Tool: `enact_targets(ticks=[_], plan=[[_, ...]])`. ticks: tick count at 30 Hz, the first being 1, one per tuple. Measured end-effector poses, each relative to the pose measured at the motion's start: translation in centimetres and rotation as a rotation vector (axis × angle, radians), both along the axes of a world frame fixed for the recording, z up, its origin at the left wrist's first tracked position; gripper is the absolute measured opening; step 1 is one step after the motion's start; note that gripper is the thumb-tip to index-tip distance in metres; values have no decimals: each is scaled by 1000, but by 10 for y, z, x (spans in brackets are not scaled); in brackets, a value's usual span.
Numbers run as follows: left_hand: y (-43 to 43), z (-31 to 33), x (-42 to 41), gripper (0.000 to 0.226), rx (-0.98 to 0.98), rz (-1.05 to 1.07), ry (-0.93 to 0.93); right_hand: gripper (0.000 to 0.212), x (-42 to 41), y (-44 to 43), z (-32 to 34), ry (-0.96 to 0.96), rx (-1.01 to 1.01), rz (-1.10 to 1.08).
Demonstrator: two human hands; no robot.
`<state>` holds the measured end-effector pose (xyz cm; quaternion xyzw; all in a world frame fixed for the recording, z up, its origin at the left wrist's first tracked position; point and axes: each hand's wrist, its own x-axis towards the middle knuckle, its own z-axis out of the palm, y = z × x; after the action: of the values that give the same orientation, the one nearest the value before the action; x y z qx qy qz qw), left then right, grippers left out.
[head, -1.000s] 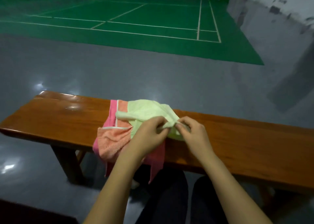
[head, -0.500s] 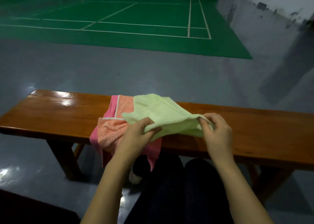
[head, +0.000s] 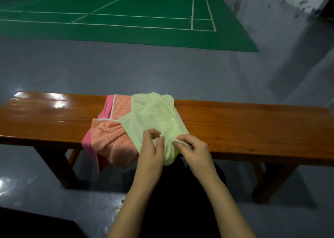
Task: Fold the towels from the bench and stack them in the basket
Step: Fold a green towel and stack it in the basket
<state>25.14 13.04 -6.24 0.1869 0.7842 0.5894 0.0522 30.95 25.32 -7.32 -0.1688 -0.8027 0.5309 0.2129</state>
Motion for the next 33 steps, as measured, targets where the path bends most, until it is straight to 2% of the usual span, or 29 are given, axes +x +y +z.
enact_targets(ticks=[2, 4, 7, 12, 15, 18, 21, 23, 26, 28, 30, 32, 33], plan=[[-2, -5, 4, 27, -39, -129, -10, 5, -1, 1, 1, -19, -5, 20], [-5, -7, 4, 25, -78, -217, -46, 7, -1, 1, 3, -38, 8, 48], [-9, -6, -2, 6, -119, -180, -57, 6, 1, -1, 6, -67, 0, 68], [-12, -3, -9, 11, -84, -78, 53, 9, 3, 8, 5, -165, -23, 42], [-18, -4, -17, 22, -3, -20, 33, 14, 1, 17, 3, -161, 113, 67], [-27, -5, -27, 21, 50, 39, 3, 18, 2, 32, -1, -96, 249, 93], [-36, -8, -32, 24, 77, 93, -13, 30, 0, 49, -1, -115, 408, 75], [-37, -11, -33, 25, 61, 121, 11, 37, -2, 52, 6, -47, 553, -26], [-30, -10, -35, 12, -45, 139, 108, 36, 1, 34, 22, 145, 734, -263], [-25, -7, -36, 10, -185, 91, 184, 36, 6, 18, 21, 170, 708, -301], [-19, -2, -30, 15, -204, -70, 196, 29, 12, 8, 12, 78, 593, -217], [-12, 3, -17, 32, -136, -292, 79, 15, 14, 1, 3, -44, 460, -52], [-7, 4, -10, 34, -144, -369, 29, 15, 16, -2, -1, -82, 393, 15]])
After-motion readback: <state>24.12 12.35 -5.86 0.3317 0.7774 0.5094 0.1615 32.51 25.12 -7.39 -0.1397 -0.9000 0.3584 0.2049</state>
